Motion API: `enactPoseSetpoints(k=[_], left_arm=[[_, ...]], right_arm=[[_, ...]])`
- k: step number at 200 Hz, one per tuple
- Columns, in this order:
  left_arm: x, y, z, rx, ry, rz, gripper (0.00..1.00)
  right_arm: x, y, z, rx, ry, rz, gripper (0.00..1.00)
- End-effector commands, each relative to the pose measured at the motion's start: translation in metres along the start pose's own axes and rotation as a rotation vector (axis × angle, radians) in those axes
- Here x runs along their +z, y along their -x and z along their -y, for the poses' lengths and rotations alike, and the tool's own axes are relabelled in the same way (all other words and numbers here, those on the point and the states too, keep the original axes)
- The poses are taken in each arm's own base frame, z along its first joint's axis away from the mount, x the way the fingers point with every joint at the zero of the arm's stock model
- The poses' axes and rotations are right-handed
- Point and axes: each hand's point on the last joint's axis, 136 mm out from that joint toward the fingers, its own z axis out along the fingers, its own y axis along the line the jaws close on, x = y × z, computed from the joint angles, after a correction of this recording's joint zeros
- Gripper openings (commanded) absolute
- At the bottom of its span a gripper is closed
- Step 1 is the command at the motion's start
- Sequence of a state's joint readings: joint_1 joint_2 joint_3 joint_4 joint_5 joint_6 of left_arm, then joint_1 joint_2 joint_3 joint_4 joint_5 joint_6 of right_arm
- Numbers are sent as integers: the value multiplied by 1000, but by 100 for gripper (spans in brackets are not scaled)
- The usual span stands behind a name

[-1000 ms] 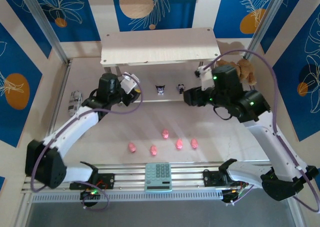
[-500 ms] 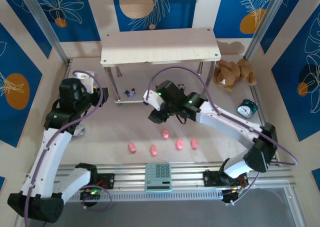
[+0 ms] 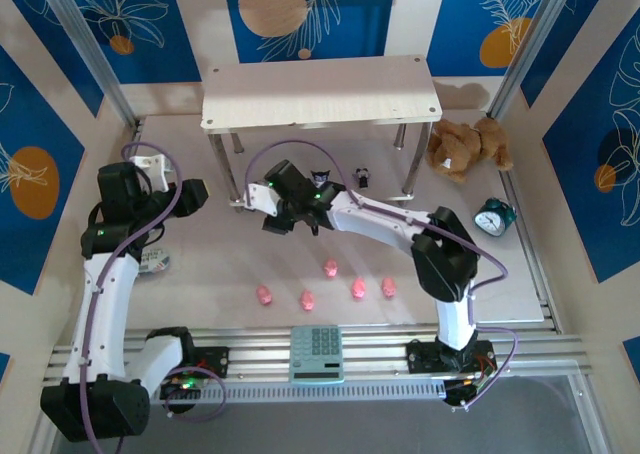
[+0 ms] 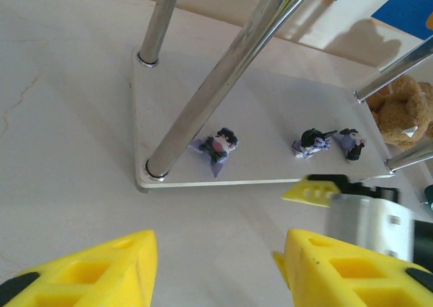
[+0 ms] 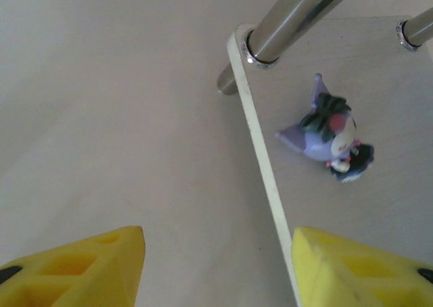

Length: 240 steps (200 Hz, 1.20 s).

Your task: Place and organize the plastic toys onto the shelf

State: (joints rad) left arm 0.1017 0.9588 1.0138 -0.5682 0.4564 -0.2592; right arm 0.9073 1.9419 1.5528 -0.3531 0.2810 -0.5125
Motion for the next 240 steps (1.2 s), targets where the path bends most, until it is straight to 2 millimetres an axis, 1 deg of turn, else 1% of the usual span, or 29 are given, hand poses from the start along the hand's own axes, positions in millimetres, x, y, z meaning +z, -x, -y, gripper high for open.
enactPoseSetpoints(k=[1, 11, 35, 54, 66, 82, 129, 216, 225, 240], left_arm=[[-8, 8, 5, 13, -31, 10, 53], [-8, 8, 3, 10, -32, 10, 53], [-9, 9, -2, 11, -29, 7, 53], [-10, 9, -5, 10, -26, 6, 53], [-11, 10, -6, 15, -24, 7, 53], [-11, 10, -8, 17, -17, 6, 53], [-13, 10, -12, 30, -1, 2, 53], [-13, 11, -13, 32, -2, 3, 53], [-13, 11, -13, 29, -2, 3, 53], [-13, 12, -14, 28, -1, 5, 53]], right_arm=[[12, 23, 32, -41, -114, 62, 60], [22, 22, 37, -41, -126, 60, 60], [36, 26, 48, -41, -151, 72, 61], [49, 25, 58, -39, -171, 59, 61], [54, 25, 64, -30, -179, 60, 61], [61, 26, 69, -18, -169, 61, 61], [77, 21, 69, -6, -115, 33, 61], [89, -1, 49, 83, 82, -35, 58], [91, -3, 47, 86, 97, -42, 57], [94, -5, 44, 94, 112, -53, 50]])
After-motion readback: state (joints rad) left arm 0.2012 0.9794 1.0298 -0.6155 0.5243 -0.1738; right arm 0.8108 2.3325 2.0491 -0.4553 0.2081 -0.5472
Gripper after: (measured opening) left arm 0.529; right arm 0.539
